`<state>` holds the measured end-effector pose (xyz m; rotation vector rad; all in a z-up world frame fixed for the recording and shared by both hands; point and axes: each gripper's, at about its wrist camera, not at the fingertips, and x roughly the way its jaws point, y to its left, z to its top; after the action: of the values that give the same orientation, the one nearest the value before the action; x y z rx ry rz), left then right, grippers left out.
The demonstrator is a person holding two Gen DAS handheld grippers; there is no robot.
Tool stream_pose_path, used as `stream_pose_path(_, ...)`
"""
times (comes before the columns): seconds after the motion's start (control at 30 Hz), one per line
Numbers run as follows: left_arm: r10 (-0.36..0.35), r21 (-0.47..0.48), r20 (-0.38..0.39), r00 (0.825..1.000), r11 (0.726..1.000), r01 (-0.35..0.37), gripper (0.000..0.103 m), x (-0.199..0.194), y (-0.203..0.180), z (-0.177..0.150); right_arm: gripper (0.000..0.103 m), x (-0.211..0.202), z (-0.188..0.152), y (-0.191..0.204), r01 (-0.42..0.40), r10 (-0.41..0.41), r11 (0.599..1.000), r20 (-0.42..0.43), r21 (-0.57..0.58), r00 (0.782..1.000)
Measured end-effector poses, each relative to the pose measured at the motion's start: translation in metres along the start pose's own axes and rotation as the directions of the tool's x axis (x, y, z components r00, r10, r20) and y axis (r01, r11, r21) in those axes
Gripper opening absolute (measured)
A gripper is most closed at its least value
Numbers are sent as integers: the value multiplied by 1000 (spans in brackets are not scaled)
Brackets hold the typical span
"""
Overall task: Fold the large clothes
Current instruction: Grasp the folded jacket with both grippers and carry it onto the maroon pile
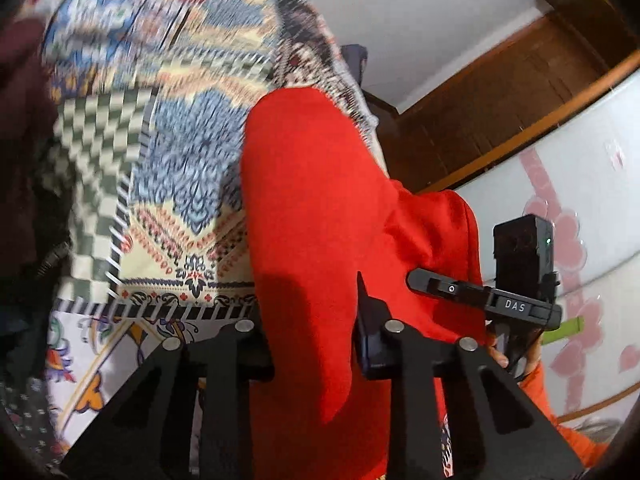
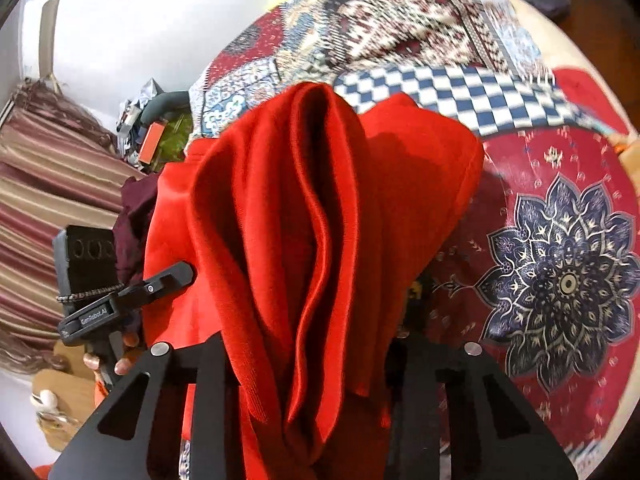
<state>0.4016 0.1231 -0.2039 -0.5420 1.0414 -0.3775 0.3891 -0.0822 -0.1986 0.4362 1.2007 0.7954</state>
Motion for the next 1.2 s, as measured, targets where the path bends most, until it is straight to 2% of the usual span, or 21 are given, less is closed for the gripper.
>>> stream_pose_path(0.1,15,50,49,999,999,-18,25,-34,-20,6,28,-11,3,28,28,-27,999,20,-39,999)
stream_pose_path(0.2,16,84,110,994,996,-26,25,-74,-30,12,28,-29,8,61,27,-21,996,62,-90,998)
stream_pose_path(0.3,20,113,196,980,993,-43,25,-128,-38,23,28,-47,17,104,11,5,988,108,-156,994)
stream_pose_path(0.5,82,125,346,935,983,-132,25,-232,-27,44,28,-36,39,213,-19,67,952,149,-305,987)
stream_pose_path(0.53,100,117,373,923,981,-154,25,-254,-20,47,28,-30,41,228,-26,78,946,149,-323,986)
stream_pose_path(0.7,211,61,422,882,964,-260,26,-312,24,60,28,16,57,296,-72,126,918,114,-389,985)
stream_pose_path(0.8,287,3,409,866,949,-316,26,-326,62,67,28,60,66,322,-94,140,907,82,-411,987)
stream_pose_path(0.93,397,-99,350,849,916,-388,26,-319,126,73,28,122,74,335,-146,158,914,0,-379,988)
stream_pose_path(1.03,463,-181,287,839,886,-427,30,-302,182,69,28,175,82,333,-118,112,923,-39,-367,993)
stream_pose_path(1.1,473,-225,268,840,878,-422,39,-295,212,64,28,196,79,333,-85,69,926,-57,-368,996)
stream_pose_path(1.13,460,-226,275,844,884,-409,42,-297,217,60,31,208,79,329,-53,31,931,-68,-361,997)
stream_pose_path(1.2,452,-230,288,844,888,-398,57,-301,224,54,34,212,80,319,-50,20,936,-89,-349,996)
